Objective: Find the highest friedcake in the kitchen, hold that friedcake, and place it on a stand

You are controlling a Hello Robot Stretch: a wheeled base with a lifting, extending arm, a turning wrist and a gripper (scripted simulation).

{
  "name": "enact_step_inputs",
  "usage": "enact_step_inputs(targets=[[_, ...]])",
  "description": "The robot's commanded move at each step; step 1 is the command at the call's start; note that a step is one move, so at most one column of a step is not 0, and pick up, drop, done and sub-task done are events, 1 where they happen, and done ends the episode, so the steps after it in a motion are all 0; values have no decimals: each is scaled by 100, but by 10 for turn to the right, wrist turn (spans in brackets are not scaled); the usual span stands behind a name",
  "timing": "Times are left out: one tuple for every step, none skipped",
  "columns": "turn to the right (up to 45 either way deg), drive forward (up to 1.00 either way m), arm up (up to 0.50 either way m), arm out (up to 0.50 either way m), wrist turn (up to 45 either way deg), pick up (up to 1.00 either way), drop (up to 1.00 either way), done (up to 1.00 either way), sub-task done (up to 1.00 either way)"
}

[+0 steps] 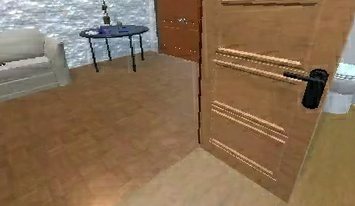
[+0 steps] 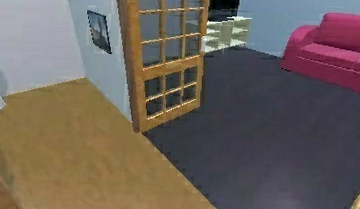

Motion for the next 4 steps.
enact_step_inputs(targets=[[-390,0,0,0,0,0,0,0,0],[0,100,0,0,0,0,0,0,0],[-30,0,0,0,0,0,0,0,0],[0,35,0,0,0,0,0,0,0]])
